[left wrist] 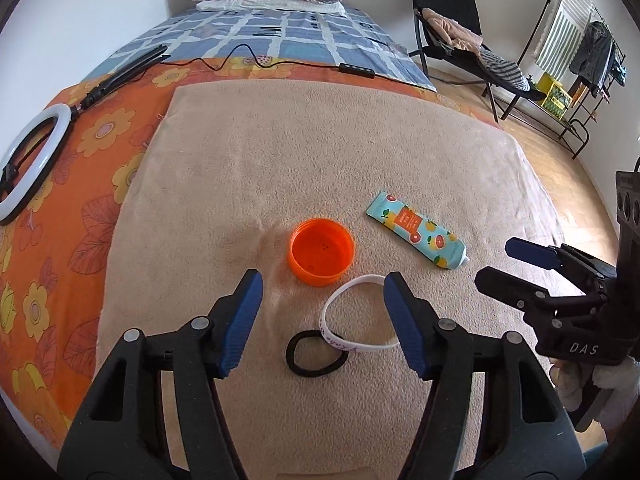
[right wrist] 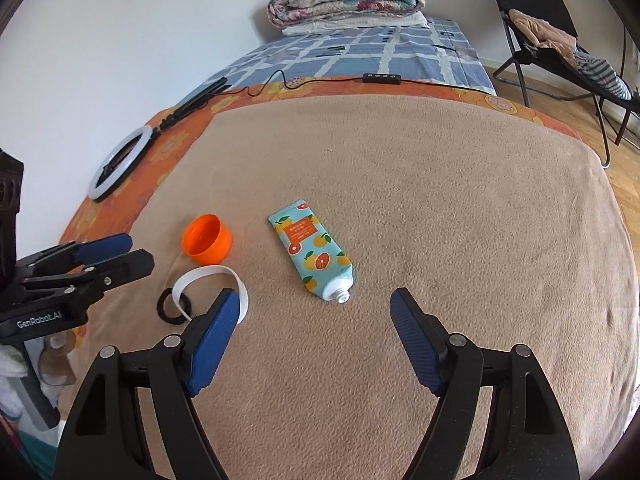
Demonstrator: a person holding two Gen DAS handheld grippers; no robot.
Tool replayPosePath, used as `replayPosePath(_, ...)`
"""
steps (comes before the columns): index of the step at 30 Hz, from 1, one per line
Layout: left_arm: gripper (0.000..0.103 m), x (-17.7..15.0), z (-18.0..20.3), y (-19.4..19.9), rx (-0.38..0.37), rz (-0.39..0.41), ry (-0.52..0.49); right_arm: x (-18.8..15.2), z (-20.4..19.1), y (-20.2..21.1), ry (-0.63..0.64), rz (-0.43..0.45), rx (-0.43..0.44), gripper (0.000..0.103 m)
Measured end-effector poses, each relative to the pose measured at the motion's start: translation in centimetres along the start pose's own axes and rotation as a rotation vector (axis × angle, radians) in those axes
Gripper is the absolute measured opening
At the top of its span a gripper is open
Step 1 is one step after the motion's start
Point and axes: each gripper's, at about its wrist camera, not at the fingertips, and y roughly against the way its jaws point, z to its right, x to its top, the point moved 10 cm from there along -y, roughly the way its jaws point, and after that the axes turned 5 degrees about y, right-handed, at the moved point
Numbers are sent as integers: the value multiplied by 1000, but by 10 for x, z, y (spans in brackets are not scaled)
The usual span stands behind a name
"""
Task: Collect trash
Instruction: 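Grasp the orange cap with the left tool while the right tool grasps the fruit-print tube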
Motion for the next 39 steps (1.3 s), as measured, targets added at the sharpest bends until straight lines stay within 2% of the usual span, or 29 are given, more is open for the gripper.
replayPosePath(4,65,5,0,-20,-6,-22,13,4,-3,-15,43,-16,-4,77)
replayPosePath(13,65,12,0,-51,4,-56,16,6,-7,-38,123,-44,-33,68)
replayPosePath(16,53,11,-2,-59,-3,-76,23,9,-8,-43,142,-43,-42,66)
replayPosePath(17,53,10,-3,-61,-2,-78,21,9,-8,-46,148,-46,-45,66)
replayPosePath(21,51,11,-2,-63,4,-67,2,8,-6,-55,151,-61,-51,60)
replayPosePath(27,51,16,-2,-66,21,-43,-13,14,-3,-63,157,-54,-78,60)
replayPosePath(30,50,16,-1,-64,34,-32,-37,16,-4,-68,176,-53,-98,54)
replayPosePath(32,50,17,-1,-62,45,-24,-48,17,-6,-69,192,-48,-105,47)
replayPosePath(34,50,18,-2,-60,51,-16,-48,19,-7,-69,190,-44,-101,33)
replayPosePath(39,50,22,1,-46,74,25,-78,18,-10,-65,195,-35,-100,32)
